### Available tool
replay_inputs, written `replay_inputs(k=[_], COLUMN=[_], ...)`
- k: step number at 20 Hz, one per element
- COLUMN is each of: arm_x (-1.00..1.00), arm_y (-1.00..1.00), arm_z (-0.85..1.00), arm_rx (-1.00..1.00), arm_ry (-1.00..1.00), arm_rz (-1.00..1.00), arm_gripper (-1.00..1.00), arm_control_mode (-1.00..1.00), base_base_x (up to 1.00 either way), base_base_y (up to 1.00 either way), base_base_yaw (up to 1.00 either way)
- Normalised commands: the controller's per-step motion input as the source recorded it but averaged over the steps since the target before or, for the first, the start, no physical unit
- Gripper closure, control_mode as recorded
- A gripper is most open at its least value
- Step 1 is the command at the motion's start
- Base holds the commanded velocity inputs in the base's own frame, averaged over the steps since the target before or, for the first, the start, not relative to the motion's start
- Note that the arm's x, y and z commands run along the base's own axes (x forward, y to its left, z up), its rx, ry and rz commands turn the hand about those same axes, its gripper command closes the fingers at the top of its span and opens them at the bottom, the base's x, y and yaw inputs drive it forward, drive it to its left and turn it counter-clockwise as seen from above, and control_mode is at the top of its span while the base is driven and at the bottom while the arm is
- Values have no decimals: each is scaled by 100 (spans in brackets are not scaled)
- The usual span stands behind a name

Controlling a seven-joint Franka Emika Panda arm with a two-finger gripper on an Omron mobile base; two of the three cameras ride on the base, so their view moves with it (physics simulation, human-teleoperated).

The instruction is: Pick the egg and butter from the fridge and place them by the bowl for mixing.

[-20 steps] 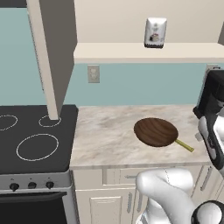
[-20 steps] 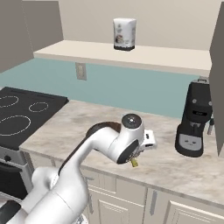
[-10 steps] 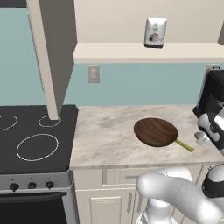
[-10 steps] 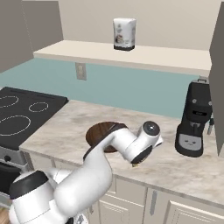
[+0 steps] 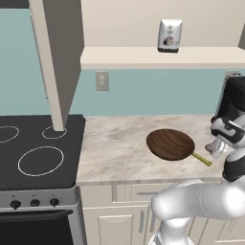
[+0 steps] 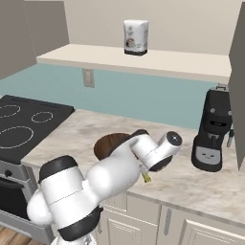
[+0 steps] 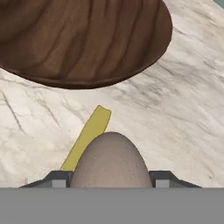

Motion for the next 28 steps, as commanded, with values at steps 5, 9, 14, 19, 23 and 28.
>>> replay_inputs(k=[5, 9, 14, 19, 23, 28], arm_x=[27, 6, 0, 0, 0, 2], arm_y=[0, 1, 18, 43, 33, 20], arm_z=[-25, -10, -13, -7, -14, -24], arm_rx=[0, 1, 0, 0, 0, 3], arm_ry=[0, 0, 1, 1, 1, 0], arm_rz=[15, 10, 5, 1, 0, 0], arm_gripper=[100, 100, 100, 100, 100, 100], arm_control_mode=[-100, -100, -100, -100, -100, -100], base_base_x=[0, 0, 0, 0, 0, 0], base_base_y=[0, 0, 0, 0, 0, 0], base_base_yaw=[0, 0, 0, 0, 0, 0])
